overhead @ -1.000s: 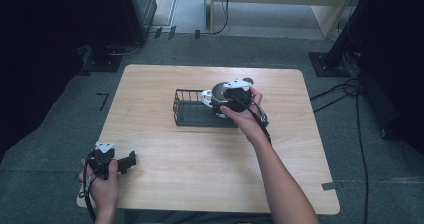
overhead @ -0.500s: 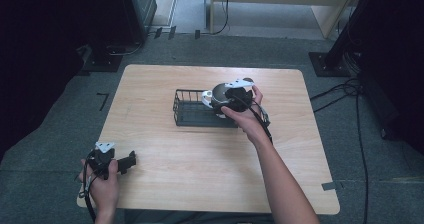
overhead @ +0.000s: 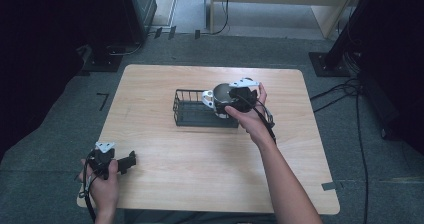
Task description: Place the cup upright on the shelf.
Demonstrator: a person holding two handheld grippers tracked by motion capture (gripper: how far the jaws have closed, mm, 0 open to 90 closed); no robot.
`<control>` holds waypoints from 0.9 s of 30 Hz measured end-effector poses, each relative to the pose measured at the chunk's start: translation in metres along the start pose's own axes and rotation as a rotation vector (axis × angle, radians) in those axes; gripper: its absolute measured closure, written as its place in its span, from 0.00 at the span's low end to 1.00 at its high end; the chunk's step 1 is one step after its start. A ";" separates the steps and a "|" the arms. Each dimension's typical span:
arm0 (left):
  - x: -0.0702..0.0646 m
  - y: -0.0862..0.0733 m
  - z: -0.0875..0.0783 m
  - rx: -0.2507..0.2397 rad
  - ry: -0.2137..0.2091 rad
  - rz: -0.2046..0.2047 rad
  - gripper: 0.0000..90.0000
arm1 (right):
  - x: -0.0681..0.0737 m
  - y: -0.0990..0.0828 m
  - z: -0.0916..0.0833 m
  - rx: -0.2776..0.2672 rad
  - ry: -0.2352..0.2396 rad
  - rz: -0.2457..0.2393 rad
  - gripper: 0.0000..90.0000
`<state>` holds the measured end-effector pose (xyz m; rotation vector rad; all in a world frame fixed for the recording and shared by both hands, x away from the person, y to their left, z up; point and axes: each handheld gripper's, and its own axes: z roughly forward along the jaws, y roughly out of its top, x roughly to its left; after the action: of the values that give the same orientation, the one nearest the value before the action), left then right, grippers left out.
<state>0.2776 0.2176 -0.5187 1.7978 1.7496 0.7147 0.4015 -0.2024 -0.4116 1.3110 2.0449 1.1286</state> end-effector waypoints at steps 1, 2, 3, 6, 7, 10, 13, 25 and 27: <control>0.000 0.000 0.000 0.000 0.000 0.000 0.00 | 0.000 0.000 -0.002 -0.004 0.001 0.003 0.00; 0.000 0.000 0.000 0.001 -0.001 0.000 0.00 | 0.000 0.000 -0.002 -0.004 0.001 0.003 0.00; 0.000 0.000 0.000 0.001 -0.001 0.000 0.00 | -0.001 0.002 -0.005 -0.018 0.002 0.007 0.00; 0.000 0.000 0.000 0.001 -0.001 0.000 0.00 | -0.004 0.003 -0.011 -0.026 0.000 0.017 0.00; 0.000 0.000 0.000 0.001 -0.001 0.000 0.00 | -0.005 0.003 -0.013 -0.027 -0.001 0.019 0.00; 0.000 0.000 0.000 0.001 -0.001 0.000 0.00 | -0.008 0.002 -0.019 -0.029 -0.008 0.028 0.00; 0.000 0.000 0.000 0.001 -0.001 0.000 0.00 | -0.013 -0.001 -0.025 -0.038 -0.014 0.040 0.00; 0.000 0.000 0.000 0.001 -0.001 0.000 0.00 | -0.031 -0.017 -0.048 -0.056 -0.033 0.065 0.00; 0.000 0.000 0.000 0.001 -0.001 0.000 0.00 | -0.035 -0.020 -0.051 -0.054 -0.042 0.075 0.00</control>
<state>0.2775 0.2176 -0.5186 1.7985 1.7495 0.7135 0.3687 -0.2580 -0.4015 1.3833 1.9359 1.1712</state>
